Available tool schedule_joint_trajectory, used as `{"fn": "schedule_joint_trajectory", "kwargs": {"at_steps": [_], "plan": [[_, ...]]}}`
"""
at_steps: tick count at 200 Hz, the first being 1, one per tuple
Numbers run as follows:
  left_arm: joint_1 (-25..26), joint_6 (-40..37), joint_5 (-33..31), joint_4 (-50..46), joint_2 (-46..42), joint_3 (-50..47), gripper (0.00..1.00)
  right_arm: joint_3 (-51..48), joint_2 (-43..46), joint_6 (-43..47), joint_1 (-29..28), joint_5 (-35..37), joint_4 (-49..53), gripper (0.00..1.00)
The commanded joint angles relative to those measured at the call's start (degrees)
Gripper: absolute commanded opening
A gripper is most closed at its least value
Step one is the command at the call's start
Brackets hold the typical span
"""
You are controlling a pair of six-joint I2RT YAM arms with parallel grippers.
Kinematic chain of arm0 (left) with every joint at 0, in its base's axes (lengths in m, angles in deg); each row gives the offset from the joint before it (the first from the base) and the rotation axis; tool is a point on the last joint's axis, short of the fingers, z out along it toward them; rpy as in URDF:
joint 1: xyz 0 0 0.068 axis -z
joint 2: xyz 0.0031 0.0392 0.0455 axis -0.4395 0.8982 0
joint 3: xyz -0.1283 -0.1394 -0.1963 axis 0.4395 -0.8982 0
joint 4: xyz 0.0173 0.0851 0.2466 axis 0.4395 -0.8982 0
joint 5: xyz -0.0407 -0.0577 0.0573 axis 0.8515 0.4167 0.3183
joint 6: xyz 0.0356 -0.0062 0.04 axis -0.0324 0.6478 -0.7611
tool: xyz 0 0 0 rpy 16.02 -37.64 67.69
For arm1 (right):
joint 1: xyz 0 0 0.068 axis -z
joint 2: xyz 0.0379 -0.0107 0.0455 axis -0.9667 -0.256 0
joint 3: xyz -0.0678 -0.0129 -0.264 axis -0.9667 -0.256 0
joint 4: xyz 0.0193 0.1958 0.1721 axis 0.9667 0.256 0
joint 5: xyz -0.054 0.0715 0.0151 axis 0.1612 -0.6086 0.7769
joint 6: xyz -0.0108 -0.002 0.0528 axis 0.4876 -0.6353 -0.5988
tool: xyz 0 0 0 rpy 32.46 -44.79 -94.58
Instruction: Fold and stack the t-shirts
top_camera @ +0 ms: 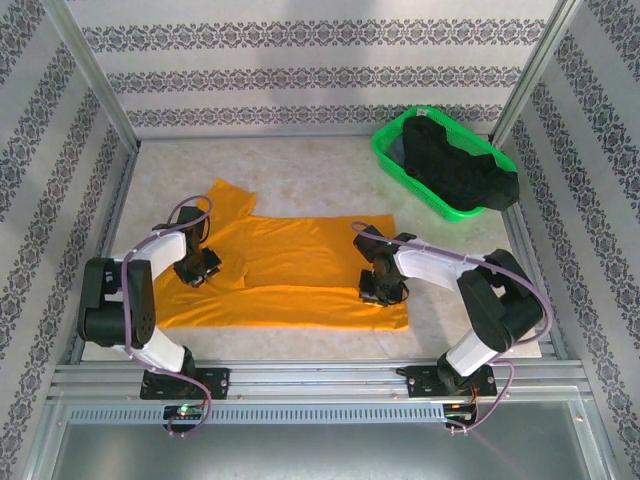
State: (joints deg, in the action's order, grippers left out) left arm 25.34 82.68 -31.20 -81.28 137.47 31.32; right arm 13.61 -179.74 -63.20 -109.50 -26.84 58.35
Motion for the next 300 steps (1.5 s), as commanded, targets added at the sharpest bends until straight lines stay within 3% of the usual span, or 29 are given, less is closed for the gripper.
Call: {"fn": "schedule_joint_trajectory", "kwargs": {"at_steps": [1, 32, 54, 77, 142, 203, 233, 300], "plan": [[-0.8, -2.0, -2.5, -6.8, 0.0, -3.8, 0.26, -4.9, 0.7, -4.9, -0.6, 4.9, 5.9, 0.13], [-0.7, -0.7, -2.5, -8.2, -1.8, -2.4, 0.27, -2.3, 3.3, -4.2, -0.6, 5.9, 6.9, 0.15], [-0.6, 0.7, -3.4, -7.9, -4.0, 2.3, 0.39, 1.5, 6.9, -2.4, -0.3, 7.5, 5.0, 0.30], [-0.6, 2.6, -3.5, -3.9, -2.6, 8.9, 0.44, 6.0, 7.4, 0.7, 2.8, 6.9, 0.0, 0.39], [-3.1, -4.0, -0.7, 0.2, 17.1, 38.4, 0.46, 23.0, -5.2, 10.4, 14.3, 5.5, -7.9, 0.40], [-5.1, -11.4, -2.6, -2.1, 37.1, 62.0, 0.46, 29.9, -9.2, 10.9, 15.1, 3.7, -6.9, 0.41], [-4.4, -13.9, -4.5, -2.7, 43.4, 67.5, 0.50, 28.7, -7.9, 11.1, 15.2, 4.0, -6.1, 0.42], [-1.4, -15.1, -9.1, -6.8, 48.4, 69.3, 0.52, 26.6, -7.6, 10.0, 15.4, 3.6, -6.9, 0.42]]}}
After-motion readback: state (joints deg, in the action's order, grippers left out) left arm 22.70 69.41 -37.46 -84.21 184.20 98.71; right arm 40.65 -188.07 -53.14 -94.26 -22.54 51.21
